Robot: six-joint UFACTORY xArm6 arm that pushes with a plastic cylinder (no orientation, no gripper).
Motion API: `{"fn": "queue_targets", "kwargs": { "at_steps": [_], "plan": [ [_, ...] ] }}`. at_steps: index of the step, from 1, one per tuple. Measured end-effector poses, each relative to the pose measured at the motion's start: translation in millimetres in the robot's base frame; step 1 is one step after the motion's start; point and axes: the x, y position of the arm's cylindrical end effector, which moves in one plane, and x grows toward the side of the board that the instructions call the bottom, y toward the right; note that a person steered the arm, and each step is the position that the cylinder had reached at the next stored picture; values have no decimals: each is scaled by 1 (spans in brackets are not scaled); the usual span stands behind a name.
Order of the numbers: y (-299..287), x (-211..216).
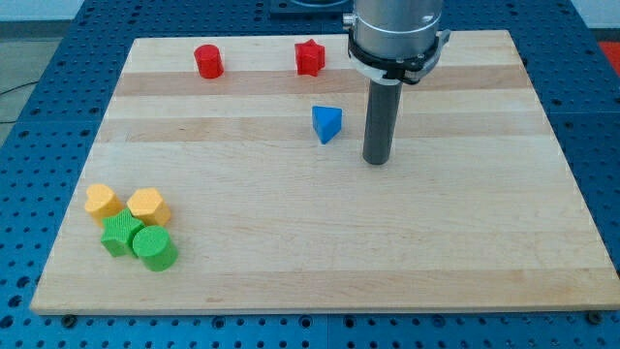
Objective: Move blue triangle right to the blue cube
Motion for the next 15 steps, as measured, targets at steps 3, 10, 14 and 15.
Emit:
{"fn": "queue_targets", "kwargs": {
  "at_steps": [3, 10, 14, 15],
  "plan": [
    [-21, 44],
    [-88, -18],
    [20, -2],
    [67, 9]
  ]
}}
